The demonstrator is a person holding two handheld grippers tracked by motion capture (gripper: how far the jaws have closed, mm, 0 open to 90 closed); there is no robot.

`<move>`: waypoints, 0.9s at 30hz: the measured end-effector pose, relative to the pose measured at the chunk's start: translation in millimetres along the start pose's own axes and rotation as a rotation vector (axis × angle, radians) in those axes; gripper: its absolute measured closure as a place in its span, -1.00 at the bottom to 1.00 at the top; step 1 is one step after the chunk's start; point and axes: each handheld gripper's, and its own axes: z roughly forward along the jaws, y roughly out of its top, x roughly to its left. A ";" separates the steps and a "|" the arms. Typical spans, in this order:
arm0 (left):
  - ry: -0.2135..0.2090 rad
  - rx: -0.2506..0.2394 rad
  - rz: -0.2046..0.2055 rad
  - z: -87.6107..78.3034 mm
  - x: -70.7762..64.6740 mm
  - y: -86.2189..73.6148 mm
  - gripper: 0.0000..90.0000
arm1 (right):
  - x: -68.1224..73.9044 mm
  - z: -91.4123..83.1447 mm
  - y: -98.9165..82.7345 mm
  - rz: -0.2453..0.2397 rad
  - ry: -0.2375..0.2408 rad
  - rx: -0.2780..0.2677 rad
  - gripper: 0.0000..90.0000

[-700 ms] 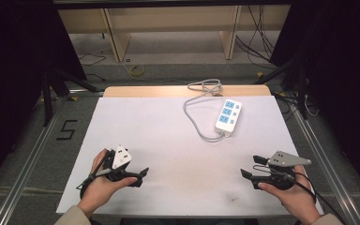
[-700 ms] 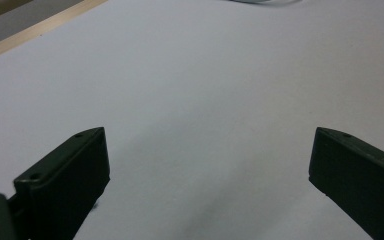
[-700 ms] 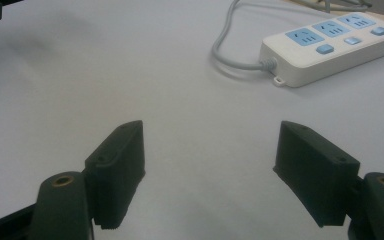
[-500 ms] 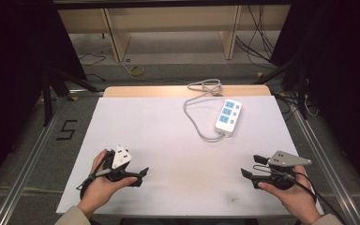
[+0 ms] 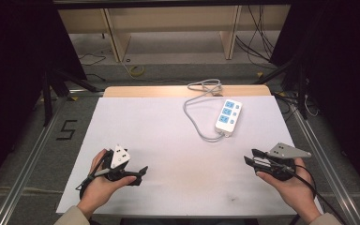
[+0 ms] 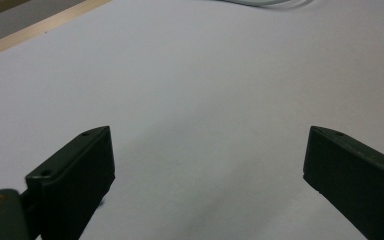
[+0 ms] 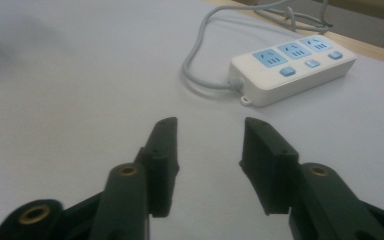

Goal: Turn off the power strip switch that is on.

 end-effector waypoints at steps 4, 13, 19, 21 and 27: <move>0.000 -0.001 0.002 0.0 -0.4 -0.1 -0.87 | -3.3 5.7 6.3 -0.017 -0.017 0.020 0.54; 0.005 -0.007 -0.004 -0.9 1.0 0.3 -0.87 | -13.8 17.0 27.1 -0.039 -0.068 0.047 1.00; 0.006 -0.006 -0.008 -0.5 1.1 0.0 -0.86 | -22.0 26.6 38.2 -0.024 -0.078 0.076 1.00; 0.004 -0.006 -0.006 -0.4 0.8 0.1 -0.86 | -25.8 30.2 42.1 -0.027 -0.087 0.086 1.00; 0.001 -0.005 -0.013 -0.5 0.6 -0.2 -0.86 | -37.8 41.4 53.1 -0.006 -0.097 0.124 1.00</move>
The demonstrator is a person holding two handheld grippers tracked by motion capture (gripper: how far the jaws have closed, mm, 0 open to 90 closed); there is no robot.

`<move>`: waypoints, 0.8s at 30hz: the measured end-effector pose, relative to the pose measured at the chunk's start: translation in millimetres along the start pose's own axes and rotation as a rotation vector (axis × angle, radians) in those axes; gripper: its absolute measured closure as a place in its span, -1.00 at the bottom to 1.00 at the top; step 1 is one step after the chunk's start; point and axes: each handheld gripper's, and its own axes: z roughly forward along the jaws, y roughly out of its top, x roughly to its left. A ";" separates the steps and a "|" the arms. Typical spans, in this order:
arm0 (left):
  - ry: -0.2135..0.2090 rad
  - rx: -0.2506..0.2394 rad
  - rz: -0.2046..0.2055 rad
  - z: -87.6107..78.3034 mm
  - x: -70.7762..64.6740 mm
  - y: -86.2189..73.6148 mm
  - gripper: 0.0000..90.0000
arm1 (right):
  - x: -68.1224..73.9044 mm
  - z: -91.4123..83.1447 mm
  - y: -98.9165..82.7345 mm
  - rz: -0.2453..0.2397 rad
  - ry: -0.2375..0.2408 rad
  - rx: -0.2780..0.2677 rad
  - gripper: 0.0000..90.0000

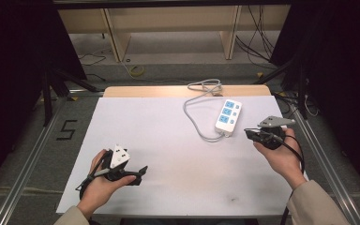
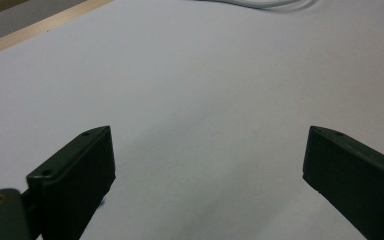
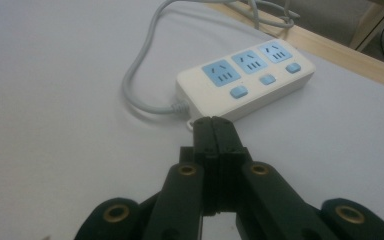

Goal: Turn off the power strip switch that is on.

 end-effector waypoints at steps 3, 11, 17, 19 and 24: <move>0.004 0.000 0.000 0.0 0.8 -0.1 -0.86 | -4.9 5.4 5.5 0.010 -0.002 0.007 1.00; -0.002 0.002 -0.001 0.4 -0.7 -0.4 -0.86 | -10.4 18.1 18.7 0.011 -0.004 0.043 1.00; -0.006 0.003 0.006 1.3 -3.2 -0.4 -0.86 | -14.2 27.7 28.0 0.004 -0.010 0.068 1.00; -0.008 0.006 0.011 1.2 -3.1 -0.4 -0.86 | -15.5 30.1 31.1 0.008 -0.012 0.070 1.00; -0.008 0.006 0.010 1.3 -2.9 -0.6 -0.86 | -20.8 35.8 37.1 0.018 -0.021 0.077 1.00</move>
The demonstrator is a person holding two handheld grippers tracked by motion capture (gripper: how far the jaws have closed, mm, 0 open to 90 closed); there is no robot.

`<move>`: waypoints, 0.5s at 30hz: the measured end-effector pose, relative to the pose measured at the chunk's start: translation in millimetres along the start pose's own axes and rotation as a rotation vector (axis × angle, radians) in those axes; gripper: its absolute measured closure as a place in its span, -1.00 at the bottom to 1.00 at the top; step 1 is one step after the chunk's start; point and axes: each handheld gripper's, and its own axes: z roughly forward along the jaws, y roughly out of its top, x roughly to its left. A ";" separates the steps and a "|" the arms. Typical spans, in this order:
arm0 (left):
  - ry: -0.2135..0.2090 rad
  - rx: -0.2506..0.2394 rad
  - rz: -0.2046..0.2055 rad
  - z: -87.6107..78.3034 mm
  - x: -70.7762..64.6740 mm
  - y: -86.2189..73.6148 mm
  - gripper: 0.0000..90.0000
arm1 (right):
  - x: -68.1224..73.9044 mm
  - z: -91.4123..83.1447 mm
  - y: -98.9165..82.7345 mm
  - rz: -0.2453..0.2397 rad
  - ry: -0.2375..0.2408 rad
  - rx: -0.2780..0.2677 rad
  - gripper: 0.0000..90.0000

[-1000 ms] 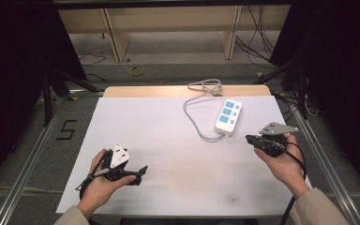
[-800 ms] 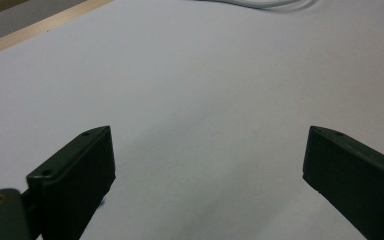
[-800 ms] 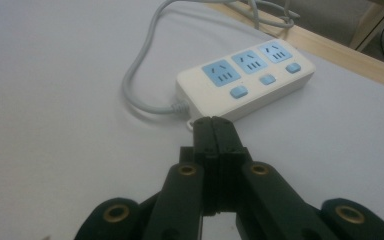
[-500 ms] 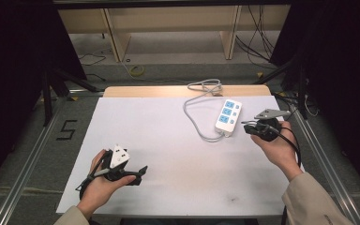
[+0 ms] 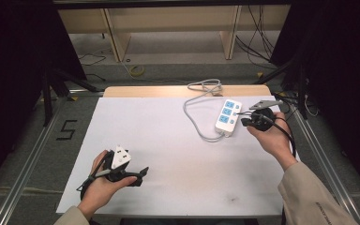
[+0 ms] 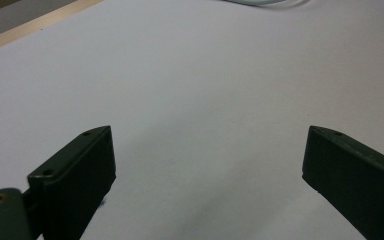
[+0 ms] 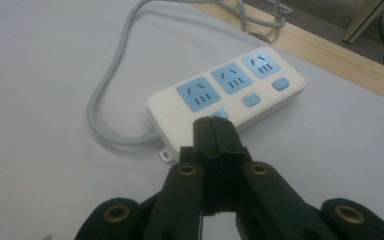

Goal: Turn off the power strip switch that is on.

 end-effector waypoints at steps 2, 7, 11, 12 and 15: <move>-0.001 0.000 0.000 0.1 -0.2 0.0 -0.86 | -3.4 1.7 2.4 0.009 -0.003 -0.001 1.00; -0.004 0.001 0.002 0.4 -0.6 0.1 -0.85 | -9.7 6.6 8.5 0.017 -0.010 0.010 1.00; -0.004 -0.003 0.000 -0.1 -0.3 0.2 -0.85 | -13.0 11.2 12.1 0.025 -0.012 0.019 1.00; -0.004 -0.004 -0.005 -0.5 -0.1 0.2 -0.85 | -13.6 12.5 12.6 0.028 -0.015 0.023 1.00; 0.000 -0.006 -0.008 -0.5 0.3 -0.1 -0.85 | -15.9 15.4 14.0 0.032 -0.019 0.030 1.00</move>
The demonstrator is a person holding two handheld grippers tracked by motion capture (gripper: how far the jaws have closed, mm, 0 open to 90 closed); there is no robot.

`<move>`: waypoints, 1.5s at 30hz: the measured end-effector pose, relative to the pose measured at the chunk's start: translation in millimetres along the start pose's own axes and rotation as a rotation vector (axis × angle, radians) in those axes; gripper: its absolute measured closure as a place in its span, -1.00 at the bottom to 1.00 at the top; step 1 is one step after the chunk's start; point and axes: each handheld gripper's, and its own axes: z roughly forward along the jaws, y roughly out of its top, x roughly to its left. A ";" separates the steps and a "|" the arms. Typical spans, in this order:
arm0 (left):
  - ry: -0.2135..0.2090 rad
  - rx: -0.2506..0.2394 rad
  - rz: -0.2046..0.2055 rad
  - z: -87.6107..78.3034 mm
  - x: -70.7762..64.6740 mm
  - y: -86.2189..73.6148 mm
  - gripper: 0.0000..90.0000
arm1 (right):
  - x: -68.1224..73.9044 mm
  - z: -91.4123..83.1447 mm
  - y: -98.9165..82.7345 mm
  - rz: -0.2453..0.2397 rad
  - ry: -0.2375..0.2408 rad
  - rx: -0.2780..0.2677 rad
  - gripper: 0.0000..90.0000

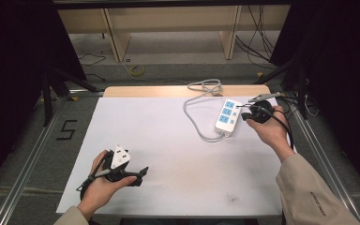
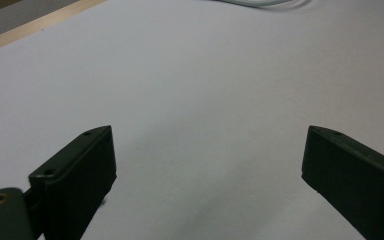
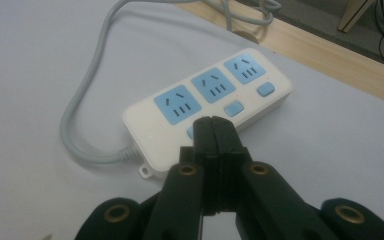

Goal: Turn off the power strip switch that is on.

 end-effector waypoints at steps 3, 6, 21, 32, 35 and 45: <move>-0.002 0.003 0.002 0.4 -0.2 0.1 -0.85 | -1.5 2.7 1.7 0.004 -0.004 0.006 1.00; -0.006 0.005 0.003 0.6 -1.3 0.1 -0.84 | -2.6 5.4 3.7 0.006 -0.005 0.016 1.00; -0.010 0.007 0.005 1.0 -2.2 0.0 -0.84 | -10.3 19.3 13.0 0.017 -0.027 0.047 1.00; -0.023 0.019 0.017 2.2 -4.6 -0.1 -0.83 | -15.9 28.7 14.7 0.028 -0.040 0.072 1.00; -0.023 0.018 0.021 2.5 -5.3 0.0 -0.83 | -17.9 31.7 14.1 0.039 -0.043 0.084 1.00; -0.028 0.021 0.025 3.0 -5.7 0.1 -0.83 | -23.8 41.1 14.8 0.050 -0.059 0.104 1.00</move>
